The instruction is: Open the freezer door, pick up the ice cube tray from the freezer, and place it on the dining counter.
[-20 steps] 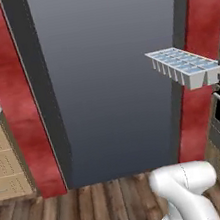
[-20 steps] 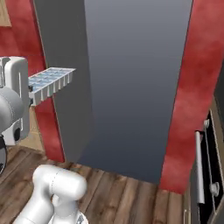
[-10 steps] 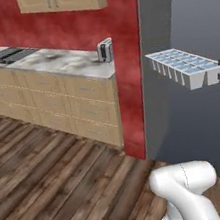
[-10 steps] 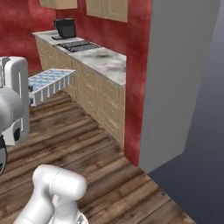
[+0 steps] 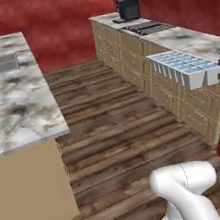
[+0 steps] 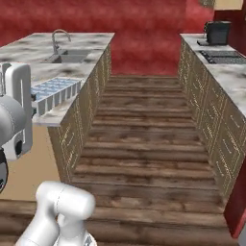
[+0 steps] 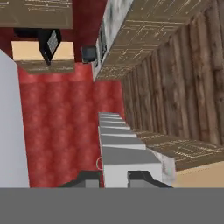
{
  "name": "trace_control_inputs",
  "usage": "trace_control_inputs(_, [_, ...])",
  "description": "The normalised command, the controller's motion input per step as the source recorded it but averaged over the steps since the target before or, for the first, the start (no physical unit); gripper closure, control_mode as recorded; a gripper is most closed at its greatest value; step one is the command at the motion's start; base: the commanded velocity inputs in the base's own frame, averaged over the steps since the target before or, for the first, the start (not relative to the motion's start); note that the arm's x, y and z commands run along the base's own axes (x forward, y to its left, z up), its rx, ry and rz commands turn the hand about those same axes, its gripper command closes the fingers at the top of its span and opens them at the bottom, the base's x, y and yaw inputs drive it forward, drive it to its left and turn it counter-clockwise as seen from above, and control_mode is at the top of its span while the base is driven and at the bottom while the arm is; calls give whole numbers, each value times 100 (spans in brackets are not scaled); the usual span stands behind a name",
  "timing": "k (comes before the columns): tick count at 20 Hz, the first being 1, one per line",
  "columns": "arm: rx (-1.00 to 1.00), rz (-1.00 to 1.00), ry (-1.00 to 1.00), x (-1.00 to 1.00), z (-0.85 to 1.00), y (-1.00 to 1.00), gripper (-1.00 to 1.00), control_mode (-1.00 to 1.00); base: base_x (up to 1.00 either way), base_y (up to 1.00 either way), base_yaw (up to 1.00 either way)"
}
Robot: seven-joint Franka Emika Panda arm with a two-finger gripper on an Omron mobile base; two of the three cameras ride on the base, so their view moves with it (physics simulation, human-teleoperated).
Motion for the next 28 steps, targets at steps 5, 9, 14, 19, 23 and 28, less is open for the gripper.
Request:
trace_control_inputs(5, [0,0,0,0,0,0,100,100,33,5,89])
trace_control_inputs(9, [0,0,0,0,0,0,100,100,81,71,54])
trace_control_inputs(14, [0,0,0,0,0,0,100,100,100,86,34])
trace_control_inputs(19, [0,0,0,0,0,0,100,100,100,91,32])
trace_control_inputs(23, [0,0,0,0,0,0,100,100,100,76,27])
trace_control_inputs(28, [0,0,0,0,0,0,100,100,91,80,16])
